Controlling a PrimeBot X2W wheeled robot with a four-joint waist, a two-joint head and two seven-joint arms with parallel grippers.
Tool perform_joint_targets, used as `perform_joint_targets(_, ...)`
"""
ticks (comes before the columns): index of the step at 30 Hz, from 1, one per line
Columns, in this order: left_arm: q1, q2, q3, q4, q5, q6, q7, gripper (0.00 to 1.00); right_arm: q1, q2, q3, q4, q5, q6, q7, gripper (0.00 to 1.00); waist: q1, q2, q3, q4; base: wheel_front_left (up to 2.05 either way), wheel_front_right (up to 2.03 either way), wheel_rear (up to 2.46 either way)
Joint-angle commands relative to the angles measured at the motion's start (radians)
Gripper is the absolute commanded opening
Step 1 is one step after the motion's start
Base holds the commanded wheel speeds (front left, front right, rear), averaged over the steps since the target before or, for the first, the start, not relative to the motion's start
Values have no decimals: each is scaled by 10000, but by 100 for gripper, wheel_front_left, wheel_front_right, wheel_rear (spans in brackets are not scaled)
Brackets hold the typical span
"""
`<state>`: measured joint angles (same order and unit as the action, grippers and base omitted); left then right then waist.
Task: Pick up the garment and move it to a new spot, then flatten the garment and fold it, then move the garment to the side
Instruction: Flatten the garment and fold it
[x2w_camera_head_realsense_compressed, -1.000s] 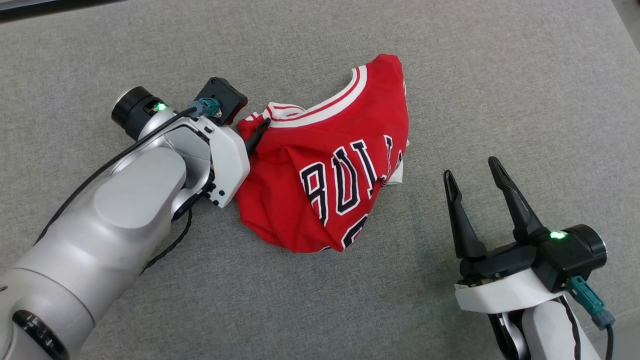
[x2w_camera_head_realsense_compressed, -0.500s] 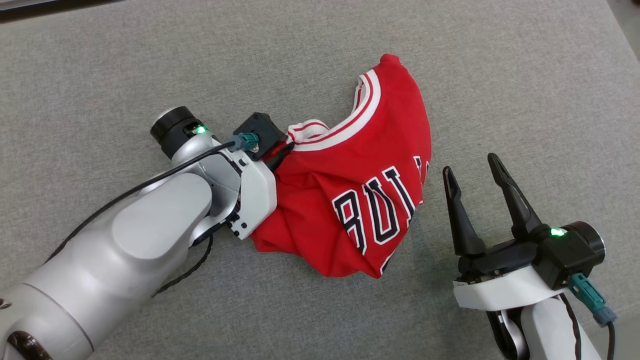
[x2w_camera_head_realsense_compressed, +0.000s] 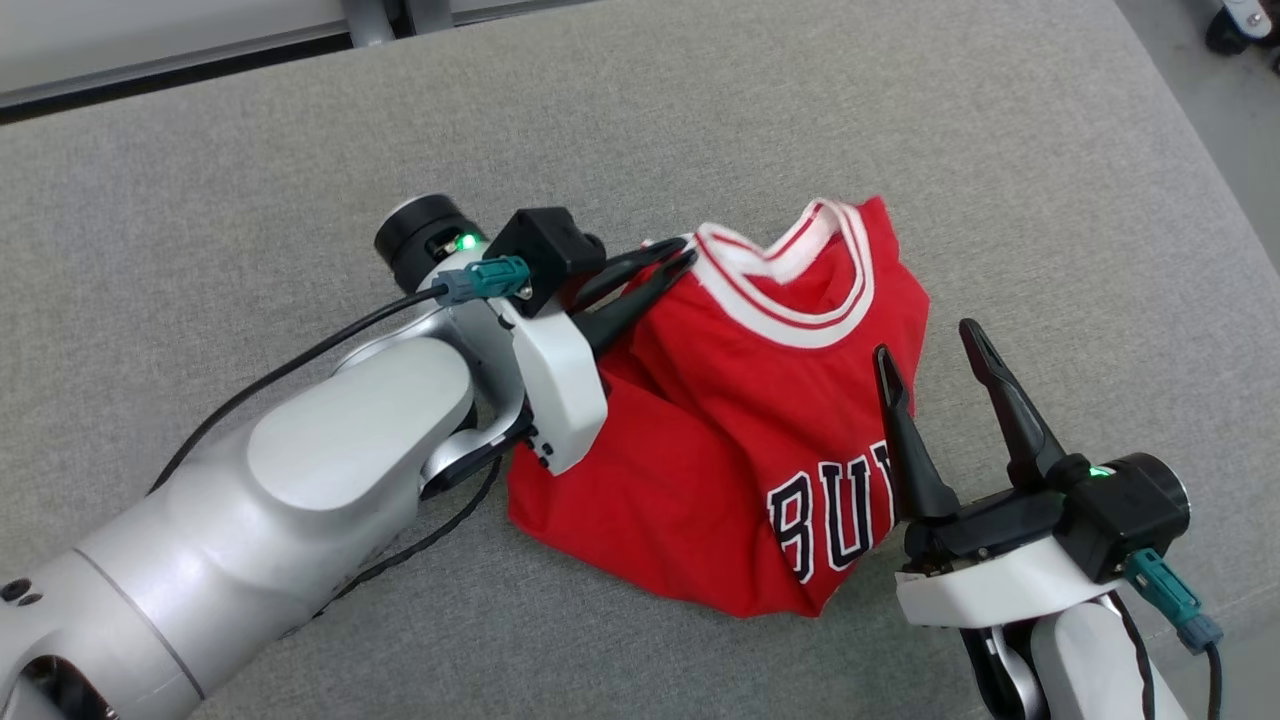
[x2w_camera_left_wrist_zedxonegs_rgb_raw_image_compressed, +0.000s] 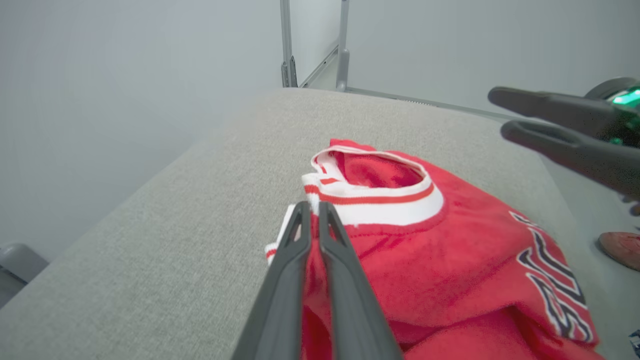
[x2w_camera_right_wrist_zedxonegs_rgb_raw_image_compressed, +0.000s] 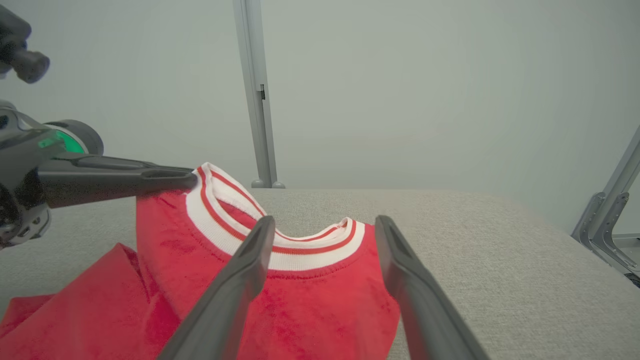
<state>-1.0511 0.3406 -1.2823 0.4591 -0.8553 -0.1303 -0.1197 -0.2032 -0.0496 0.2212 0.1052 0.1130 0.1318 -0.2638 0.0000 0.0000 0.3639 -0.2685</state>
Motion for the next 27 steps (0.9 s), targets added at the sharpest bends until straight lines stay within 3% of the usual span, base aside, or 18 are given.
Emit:
perform_joint_targets(1, -281, 13, 16, -152, -40, 3, -415, 0, 145, -17, 33, 6, 72, -21, -13, 100, 0, 0, -287, -84, 0, 0, 0)
perform_joint_targets(8, -887, -522, 159, -709, -1549, 3, -1359, 0, 280, -18, 123, 102, 337, -19, -13, 100, 0, 0, -1009, -513, 0, 0, 0)
perform_joint_targets(13, -1540, -622, 403, -1124, -2927, 3, -1150, 0, 144, -20, 321, 79, 609, -21, -13, 100, 0, 0, -1230, -1092, 0, 0, 0)
perform_joint_targets(19, -2950, -868, 1358, -791, -4338, 7, -599, 0, 82, -14, 202, 36, 1266, -13, -13, 100, 0, 0, -1496, -1868, 0, 0, 0)
perform_joint_targets(27, -5073, -1969, 4159, 1331, -4786, 1716, -1393, 0, 360, -14, -101, 55, 1208, -13, -13, 100, 0, 0, -1965, -1971, 0, 0, 0)
